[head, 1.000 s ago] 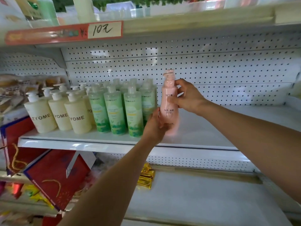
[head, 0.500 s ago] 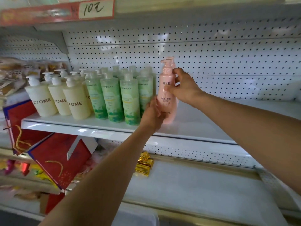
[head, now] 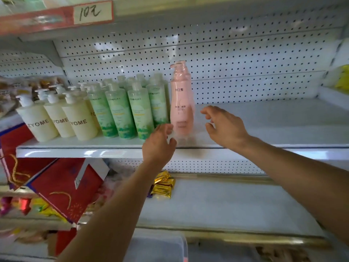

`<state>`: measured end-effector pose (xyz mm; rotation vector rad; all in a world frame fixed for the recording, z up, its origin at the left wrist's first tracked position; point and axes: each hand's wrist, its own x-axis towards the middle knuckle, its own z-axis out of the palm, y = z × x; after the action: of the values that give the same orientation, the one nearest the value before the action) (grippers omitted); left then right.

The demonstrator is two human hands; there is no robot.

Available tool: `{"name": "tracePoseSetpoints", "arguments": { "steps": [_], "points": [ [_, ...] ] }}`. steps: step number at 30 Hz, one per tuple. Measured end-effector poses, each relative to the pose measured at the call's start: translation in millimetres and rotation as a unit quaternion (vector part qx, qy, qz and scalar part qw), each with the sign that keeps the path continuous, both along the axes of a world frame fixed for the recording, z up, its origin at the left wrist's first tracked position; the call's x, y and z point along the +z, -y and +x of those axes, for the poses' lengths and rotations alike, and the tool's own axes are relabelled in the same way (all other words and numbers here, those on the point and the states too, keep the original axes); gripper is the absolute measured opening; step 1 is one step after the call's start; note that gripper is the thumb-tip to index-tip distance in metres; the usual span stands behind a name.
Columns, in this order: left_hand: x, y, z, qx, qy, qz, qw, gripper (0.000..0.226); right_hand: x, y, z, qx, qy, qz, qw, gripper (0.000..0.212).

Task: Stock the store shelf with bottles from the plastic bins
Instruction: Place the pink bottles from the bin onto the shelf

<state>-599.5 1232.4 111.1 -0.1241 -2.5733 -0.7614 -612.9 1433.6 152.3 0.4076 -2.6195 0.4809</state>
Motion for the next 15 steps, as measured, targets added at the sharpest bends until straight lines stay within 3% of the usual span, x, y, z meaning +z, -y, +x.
{"name": "tracePoseSetpoints", "arguments": {
  "steps": [7,15],
  "points": [
    [-27.3,-3.9,43.9,-0.029,0.035,0.006,0.999,0.026,-49.9,-3.9,61.0,-0.023,0.046,0.019,0.999,0.035],
    [-111.9,-14.6,101.9,-0.103,0.158,0.024,0.982,0.02,-138.3,-21.1,131.7,-0.073,0.196,0.019,0.978,0.029]
  ]
}}
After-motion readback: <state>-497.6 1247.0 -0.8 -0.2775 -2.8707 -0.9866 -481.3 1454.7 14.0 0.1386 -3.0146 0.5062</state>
